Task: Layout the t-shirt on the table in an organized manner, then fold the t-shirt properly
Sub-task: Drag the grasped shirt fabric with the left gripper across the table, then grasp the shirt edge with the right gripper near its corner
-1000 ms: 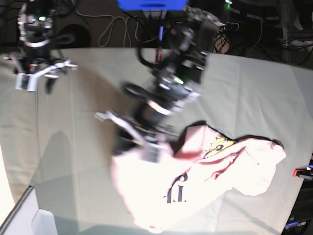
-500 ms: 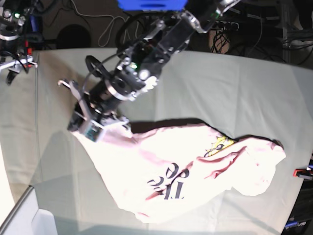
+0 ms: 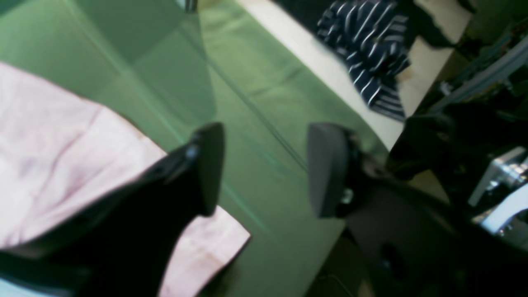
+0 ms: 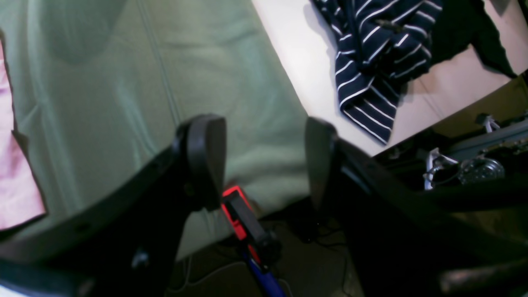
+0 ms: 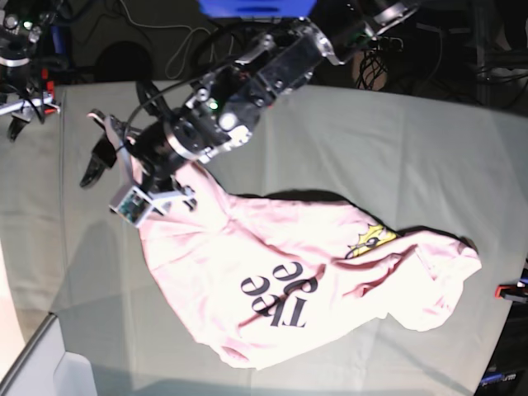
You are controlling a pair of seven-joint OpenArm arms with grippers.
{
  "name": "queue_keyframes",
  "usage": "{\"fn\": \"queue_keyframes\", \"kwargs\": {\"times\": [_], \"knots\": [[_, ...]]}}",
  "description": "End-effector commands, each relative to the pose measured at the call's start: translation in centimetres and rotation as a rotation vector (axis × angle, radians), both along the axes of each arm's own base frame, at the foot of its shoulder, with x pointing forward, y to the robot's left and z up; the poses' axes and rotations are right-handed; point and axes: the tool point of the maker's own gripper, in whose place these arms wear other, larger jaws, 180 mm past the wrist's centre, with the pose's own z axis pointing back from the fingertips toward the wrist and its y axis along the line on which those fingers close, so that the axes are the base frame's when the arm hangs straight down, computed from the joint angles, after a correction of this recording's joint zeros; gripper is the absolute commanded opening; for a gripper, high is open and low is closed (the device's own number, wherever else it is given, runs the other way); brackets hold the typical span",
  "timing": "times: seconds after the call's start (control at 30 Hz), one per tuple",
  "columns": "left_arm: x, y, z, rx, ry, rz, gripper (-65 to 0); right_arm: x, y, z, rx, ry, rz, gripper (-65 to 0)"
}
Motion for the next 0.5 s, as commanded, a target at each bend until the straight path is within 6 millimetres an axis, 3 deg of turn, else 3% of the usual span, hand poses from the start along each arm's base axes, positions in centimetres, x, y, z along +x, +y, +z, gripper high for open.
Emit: {"fn": "queue_keyframes", "kwargs": {"times": [0.0, 0.1, 0.2, 0.37, 0.47], "knots": [[0.5, -0.3, 2.2, -0.054, -0.039, 0.004, -29.2, 1.3, 0.4, 1.2, -0.022, -0.043, 0.044, -33.5], [0.7, 1.6, 1.1, -0.029, -0.036, 0.034, -25.1, 3.0, 2.5, 0.6, 0.014, -0.032, 0.166, -33.5], [3.2, 6.5, 0.0, -0.014, -0.014, 0.17, -21.6, 5.7, 5.5, -0.1, 0.068, -0.039, 0.322, -31.5], [6.3, 18.0, -1.8, 0.027, 0.022, 0.472, -21.2, 10.0, 8.6, -0.6, 0.138, -0.016, 0.447, -25.5], [6.6, 25.0, -2.8, 0.058, 0.047, 0.64, -21.2, 13.3, 10.5, -1.0, 0.187, 0.004, 0.505, -24.7]]}}
